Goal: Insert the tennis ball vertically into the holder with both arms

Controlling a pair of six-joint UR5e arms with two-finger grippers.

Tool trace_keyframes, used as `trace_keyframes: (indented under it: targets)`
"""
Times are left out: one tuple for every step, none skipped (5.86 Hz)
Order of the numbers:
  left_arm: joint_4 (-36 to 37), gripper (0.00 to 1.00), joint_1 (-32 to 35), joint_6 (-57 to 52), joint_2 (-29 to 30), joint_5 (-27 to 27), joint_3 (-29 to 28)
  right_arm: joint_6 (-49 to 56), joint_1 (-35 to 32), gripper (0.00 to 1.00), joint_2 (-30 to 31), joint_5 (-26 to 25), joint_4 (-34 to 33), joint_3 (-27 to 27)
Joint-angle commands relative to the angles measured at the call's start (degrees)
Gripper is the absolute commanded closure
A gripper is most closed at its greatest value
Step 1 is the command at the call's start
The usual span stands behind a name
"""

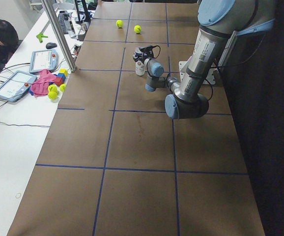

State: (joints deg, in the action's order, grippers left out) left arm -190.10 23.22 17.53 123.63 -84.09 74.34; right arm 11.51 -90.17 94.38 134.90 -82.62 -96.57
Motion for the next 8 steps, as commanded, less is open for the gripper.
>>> trace_keyframes:
  targets:
    - [-0.1, 0.19, 0.1, 0.0, -0.1, 0.1, 0.0, -1.0, 1.2, 0.0, -0.9, 2.0, 0.1, -0.2]
    - [0.0, 0.15, 0.1, 0.0, -0.3, 0.1, -0.1, -1.9, 2.3, 0.0, -0.9, 2.3, 2.5, -0.5]
    - [0.0, 0.07, 0.1, 0.0, -0.5, 0.1, -0.1, -7.8, 5.8, 0.0, -0.9, 2.4, 5.0, -1.6]
    - [0.1, 0.01, 0.1, -0.1, -0.6, 0.1, -0.1, -17.5, 9.5, 0.0, -0.9, 2.2, 7.2, -5.3]
    - [0.1, 0.0, 0.1, 0.0, -0.5, 0.1, 0.0, -24.4, 14.3, 0.0, -0.9, 1.2, 7.3, -8.1]
    - [0.1, 0.0, 0.1, 0.0, -0.5, 0.1, 0.0, -27.0, 18.5, 0.0, -2.6, -1.9, 7.3, -8.3]
    - [0.1, 0.0, 0.1, 0.0, -0.5, 0.1, 0.0, -27.8, 21.5, 0.0, -3.2, -4.8, 7.3, -7.5]
    - [0.1, 0.0, 0.1, 0.0, -0.5, 0.1, 0.0, -28.0, 23.4, 0.0, -4.5, -5.7, 7.3, -6.1]
